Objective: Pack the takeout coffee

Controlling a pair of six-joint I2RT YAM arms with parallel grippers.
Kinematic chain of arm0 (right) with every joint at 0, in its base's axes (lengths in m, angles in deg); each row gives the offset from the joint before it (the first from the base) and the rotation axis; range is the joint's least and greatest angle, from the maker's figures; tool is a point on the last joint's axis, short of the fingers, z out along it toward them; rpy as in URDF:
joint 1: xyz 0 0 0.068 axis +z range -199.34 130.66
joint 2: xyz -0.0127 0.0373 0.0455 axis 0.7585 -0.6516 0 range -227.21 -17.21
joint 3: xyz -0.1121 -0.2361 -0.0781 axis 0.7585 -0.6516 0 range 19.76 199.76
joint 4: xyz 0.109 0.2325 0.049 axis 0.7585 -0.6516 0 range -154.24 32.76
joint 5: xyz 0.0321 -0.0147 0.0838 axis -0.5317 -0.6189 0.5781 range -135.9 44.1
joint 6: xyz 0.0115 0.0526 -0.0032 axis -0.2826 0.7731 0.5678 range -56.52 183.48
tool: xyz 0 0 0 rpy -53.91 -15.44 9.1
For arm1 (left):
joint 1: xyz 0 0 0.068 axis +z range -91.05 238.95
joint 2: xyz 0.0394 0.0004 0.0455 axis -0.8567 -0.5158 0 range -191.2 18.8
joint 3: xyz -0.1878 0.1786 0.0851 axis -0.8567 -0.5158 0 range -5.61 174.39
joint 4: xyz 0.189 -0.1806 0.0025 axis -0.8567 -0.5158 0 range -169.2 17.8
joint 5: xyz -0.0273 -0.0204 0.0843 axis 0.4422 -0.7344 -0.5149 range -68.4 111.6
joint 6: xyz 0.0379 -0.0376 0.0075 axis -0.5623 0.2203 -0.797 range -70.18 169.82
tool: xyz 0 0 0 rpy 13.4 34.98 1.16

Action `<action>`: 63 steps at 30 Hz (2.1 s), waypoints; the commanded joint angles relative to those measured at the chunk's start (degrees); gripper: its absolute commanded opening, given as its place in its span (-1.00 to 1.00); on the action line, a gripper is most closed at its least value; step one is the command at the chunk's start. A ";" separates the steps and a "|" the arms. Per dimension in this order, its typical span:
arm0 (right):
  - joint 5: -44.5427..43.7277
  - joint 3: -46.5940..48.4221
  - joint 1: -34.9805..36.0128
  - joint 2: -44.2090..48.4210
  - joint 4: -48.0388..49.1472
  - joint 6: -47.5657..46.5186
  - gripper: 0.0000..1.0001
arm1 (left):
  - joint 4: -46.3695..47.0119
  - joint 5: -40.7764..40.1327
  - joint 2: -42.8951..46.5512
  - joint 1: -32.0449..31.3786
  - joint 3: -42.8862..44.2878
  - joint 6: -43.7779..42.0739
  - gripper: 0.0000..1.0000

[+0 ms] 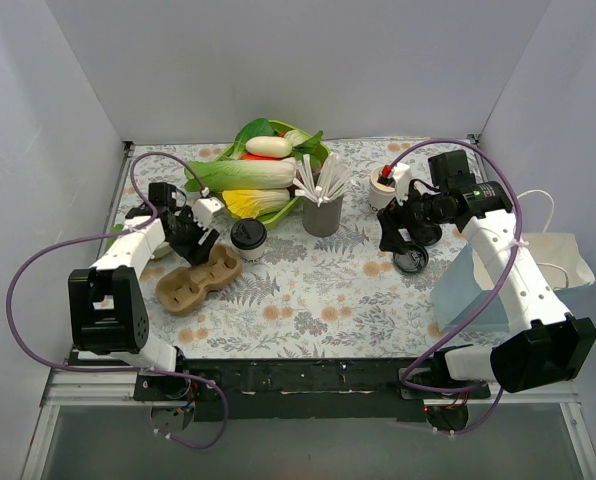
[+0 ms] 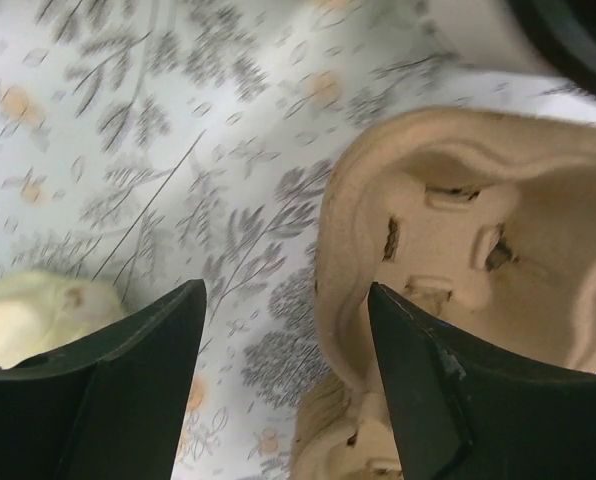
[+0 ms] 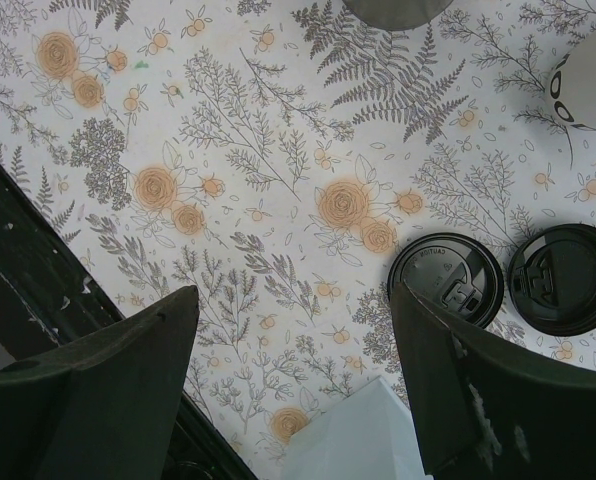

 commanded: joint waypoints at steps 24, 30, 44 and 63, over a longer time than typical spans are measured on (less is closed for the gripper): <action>1.38 2.51 0.13 -1.09 1.64 -0.16 0.71 | -19.32 -0.06 15.36 3.33 2.45 0.25 0.32; 1.91 1.63 0.13 -1.18 1.64 -0.25 0.71 | -23.19 1.24 10.87 3.25 4.13 -2.48 0.29; 1.29 2.07 0.04 -1.88 1.99 -0.51 0.71 | -18.44 2.74 4.54 3.33 4.39 1.29 0.10; 1.56 2.77 0.13 -4.25 2.17 -0.95 0.71 | -18.53 3.44 5.24 2.98 2.37 1.38 -0.07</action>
